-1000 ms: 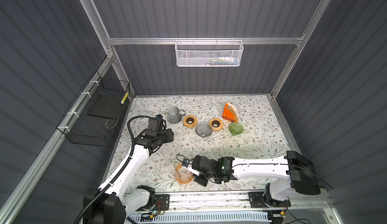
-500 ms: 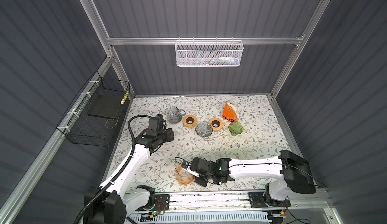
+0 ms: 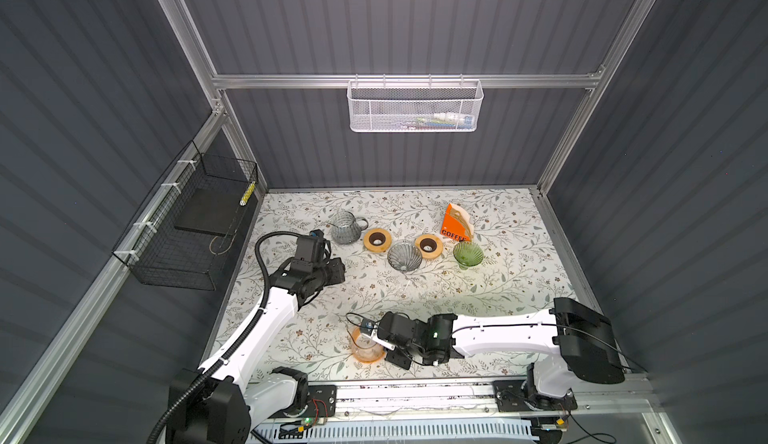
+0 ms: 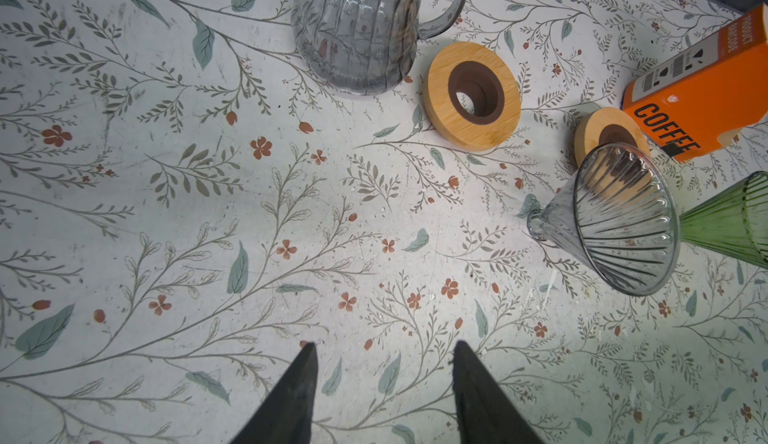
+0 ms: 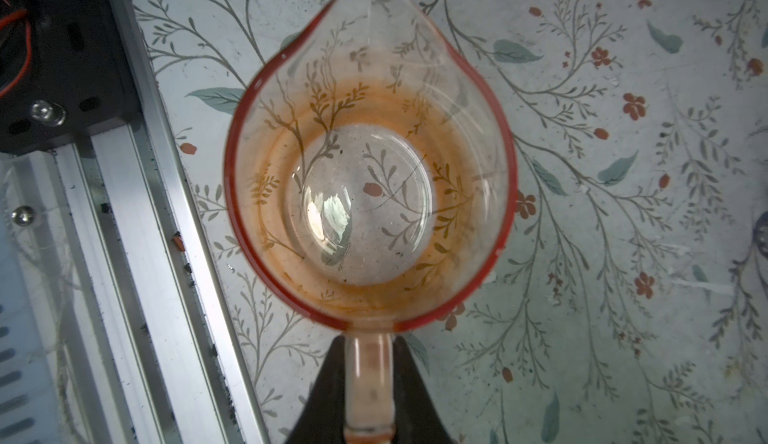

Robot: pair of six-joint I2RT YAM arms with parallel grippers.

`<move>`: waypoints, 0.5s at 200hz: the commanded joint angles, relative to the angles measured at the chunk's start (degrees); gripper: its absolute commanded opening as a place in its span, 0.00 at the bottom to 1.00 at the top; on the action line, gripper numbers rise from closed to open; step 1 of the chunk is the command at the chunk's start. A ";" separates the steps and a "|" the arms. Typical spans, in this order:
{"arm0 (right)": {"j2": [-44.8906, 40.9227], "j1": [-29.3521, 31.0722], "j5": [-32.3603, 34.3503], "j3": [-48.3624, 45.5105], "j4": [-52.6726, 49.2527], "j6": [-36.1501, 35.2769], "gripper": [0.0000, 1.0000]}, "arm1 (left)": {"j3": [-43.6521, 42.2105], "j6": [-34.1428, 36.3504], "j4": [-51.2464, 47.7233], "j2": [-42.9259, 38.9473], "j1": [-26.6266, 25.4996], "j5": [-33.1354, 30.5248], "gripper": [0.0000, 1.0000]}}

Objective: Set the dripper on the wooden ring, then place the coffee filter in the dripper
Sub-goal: 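Lower the pink pitcher onto the table and open the right gripper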

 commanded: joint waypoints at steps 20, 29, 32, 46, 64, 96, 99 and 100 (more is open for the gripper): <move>0.63 0.08 3.29 0.54 0.61 -1.03 0.22 | 0.38 -0.17 0.40 0.27 -0.26 -0.14 0.53; 0.60 0.08 3.93 0.60 0.50 -1.14 0.26 | 0.39 -0.15 0.47 0.25 -0.26 -0.14 0.53; 0.69 0.09 4.20 0.59 0.45 -1.12 0.27 | 0.39 -0.15 0.45 0.25 -0.26 -0.14 0.53; 0.73 0.02 4.91 0.52 0.25 -1.32 0.30 | 0.27 -0.24 0.36 0.20 -0.26 -0.14 0.53; 0.66 -0.08 5.60 0.34 0.18 -1.30 0.34 | 0.31 -0.24 0.23 0.16 -0.26 -0.13 0.53; 0.37 -0.47 6.89 -0.09 -0.07 -1.13 0.35 | 0.46 -0.20 0.19 0.19 -0.26 -0.23 0.53; 0.36 -0.52 6.97 -0.10 -0.15 -1.16 0.35 | 0.41 -0.26 0.22 0.16 -0.26 -0.23 0.53; 0.32 -0.57 7.03 -0.10 -0.16 -1.14 0.36 | 0.45 -0.25 0.22 0.16 -0.26 -0.23 0.53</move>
